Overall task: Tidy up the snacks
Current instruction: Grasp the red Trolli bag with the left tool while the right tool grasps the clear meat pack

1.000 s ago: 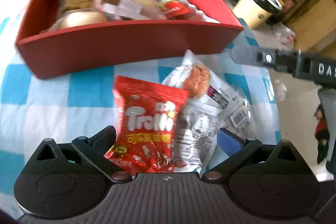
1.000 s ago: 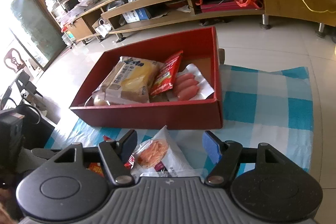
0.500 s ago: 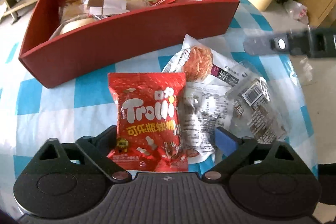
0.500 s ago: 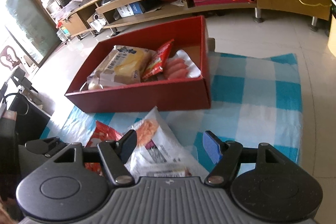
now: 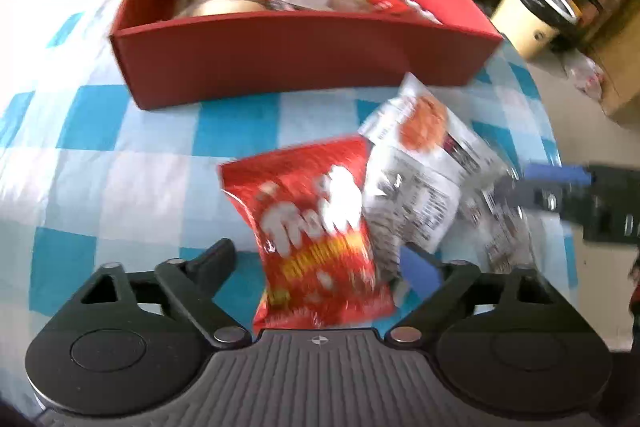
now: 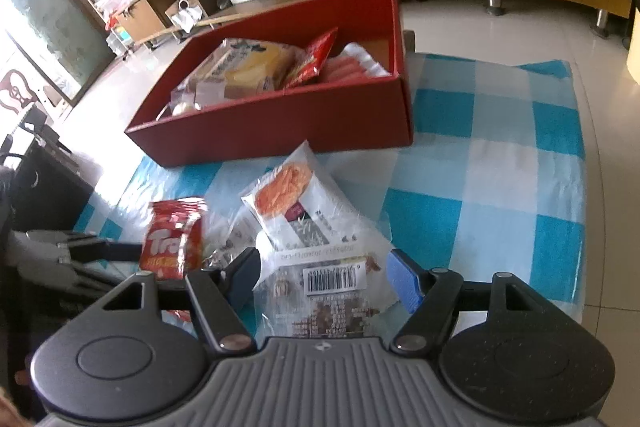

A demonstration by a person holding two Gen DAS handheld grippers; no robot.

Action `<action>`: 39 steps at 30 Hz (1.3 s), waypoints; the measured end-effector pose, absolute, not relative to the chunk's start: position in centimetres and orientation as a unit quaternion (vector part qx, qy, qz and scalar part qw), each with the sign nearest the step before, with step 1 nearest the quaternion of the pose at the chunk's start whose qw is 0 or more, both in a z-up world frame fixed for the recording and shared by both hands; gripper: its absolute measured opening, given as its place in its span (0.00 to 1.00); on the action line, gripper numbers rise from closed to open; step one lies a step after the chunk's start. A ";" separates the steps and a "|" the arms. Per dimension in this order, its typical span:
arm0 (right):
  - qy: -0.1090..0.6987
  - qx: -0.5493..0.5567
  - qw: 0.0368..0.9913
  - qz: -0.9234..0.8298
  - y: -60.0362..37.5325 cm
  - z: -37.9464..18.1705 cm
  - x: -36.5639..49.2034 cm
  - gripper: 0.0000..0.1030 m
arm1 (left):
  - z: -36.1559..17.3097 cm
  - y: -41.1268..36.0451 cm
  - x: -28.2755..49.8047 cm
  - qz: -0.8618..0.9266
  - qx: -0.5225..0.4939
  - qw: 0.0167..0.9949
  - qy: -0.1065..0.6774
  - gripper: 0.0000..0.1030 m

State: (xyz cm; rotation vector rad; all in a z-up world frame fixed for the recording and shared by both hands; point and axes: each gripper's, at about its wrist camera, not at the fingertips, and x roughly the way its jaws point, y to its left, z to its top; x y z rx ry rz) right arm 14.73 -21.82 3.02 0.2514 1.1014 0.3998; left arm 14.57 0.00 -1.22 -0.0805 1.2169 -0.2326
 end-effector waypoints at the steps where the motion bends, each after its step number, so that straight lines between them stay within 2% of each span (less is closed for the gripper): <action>1: 0.521 0.117 0.825 0.188 -21.7 2.9 14.7 0.67 | -1.3 0.2 14.8 -0.105 -0.046 0.814 0.569 0.96; 4: 0.529 0.117 0.819 0.190 -21.6 2.5 14.7 0.68 | -1.7 0.1 15.4 -0.096 -0.053 0.816 0.568 1.00; 13: 0.538 0.096 0.819 0.176 -20.8 1.9 13.0 0.75 | -1.8 -0.1 14.7 -0.093 -0.030 0.818 0.566 1.00; 15: 0.539 0.088 0.820 0.173 -20.6 1.6 12.8 0.80 | -1.7 0.0 14.4 -0.093 -0.028 0.819 0.566 1.00; 21: 0.539 0.061 0.822 0.173 -19.6 1.6 11.8 0.83 | -1.8 -0.2 13.9 -0.081 0.000 0.822 0.563 1.00; 25: 0.543 0.034 0.821 0.174 -18.7 0.9 11.5 0.91 | -2.1 -1.0 13.6 -0.080 0.030 0.825 0.559 1.00; 27: 0.541 0.031 0.821 0.178 -18.5 0.5 11.5 1.00 | -2.2 -1.2 13.5 -0.080 0.036 0.826 0.556 1.00; 39: 0.506 -0.046 0.842 0.179 -16.3 -0.2 10.7 1.00 | -2.4 -1.3 13.4 -0.083 0.048 0.828 0.552 1.00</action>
